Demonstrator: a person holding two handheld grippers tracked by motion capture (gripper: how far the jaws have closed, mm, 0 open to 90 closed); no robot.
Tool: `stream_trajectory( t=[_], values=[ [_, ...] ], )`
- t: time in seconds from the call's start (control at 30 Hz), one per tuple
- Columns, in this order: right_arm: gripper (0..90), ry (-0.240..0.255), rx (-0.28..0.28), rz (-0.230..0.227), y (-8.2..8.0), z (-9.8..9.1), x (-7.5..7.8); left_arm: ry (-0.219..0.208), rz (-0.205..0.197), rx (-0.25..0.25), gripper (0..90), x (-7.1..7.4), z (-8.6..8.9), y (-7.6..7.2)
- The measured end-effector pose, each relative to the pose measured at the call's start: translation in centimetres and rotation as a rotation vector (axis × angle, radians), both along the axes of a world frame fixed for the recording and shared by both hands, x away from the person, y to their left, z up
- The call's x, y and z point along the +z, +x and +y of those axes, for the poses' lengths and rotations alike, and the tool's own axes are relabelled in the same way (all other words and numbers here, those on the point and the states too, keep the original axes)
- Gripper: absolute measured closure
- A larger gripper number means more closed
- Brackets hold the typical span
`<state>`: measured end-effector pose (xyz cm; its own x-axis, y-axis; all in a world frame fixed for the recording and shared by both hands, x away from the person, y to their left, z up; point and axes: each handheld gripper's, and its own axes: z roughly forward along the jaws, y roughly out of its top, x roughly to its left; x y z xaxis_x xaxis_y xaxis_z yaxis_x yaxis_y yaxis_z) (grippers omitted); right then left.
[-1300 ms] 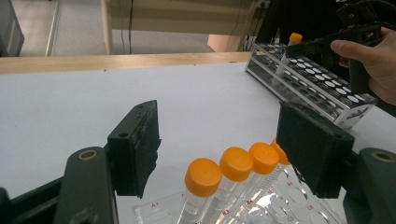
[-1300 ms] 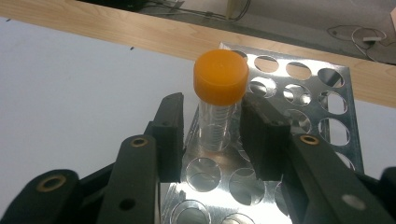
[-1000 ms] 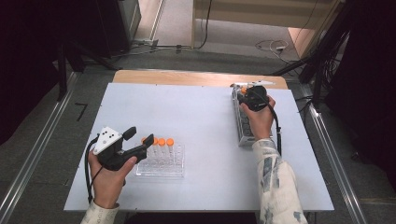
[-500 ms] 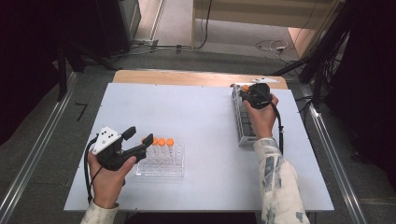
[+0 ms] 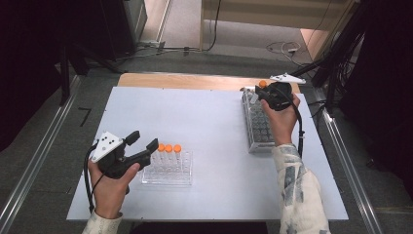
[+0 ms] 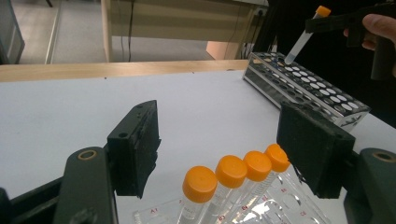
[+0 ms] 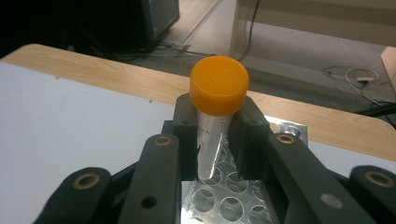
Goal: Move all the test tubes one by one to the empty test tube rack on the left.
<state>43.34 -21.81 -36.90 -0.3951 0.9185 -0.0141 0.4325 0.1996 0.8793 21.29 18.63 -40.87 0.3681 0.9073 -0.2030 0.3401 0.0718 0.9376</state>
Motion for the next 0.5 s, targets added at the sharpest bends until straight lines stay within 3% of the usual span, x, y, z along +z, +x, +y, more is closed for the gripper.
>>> stream_trajectory(
  t=[0.23,0.5],
  values=[
    [72.0,0.013,0.097,-0.022,-2.7,0.6,1.5,-0.006,-0.008,-0.007,29.3,0.3,-0.2,-0.2],
    [72.0,0.009,0.272,-0.006,-7.8,2.5,1.9,-0.007,-0.024,-0.034,29.4,0.8,-0.9,-0.8]
  ],
)
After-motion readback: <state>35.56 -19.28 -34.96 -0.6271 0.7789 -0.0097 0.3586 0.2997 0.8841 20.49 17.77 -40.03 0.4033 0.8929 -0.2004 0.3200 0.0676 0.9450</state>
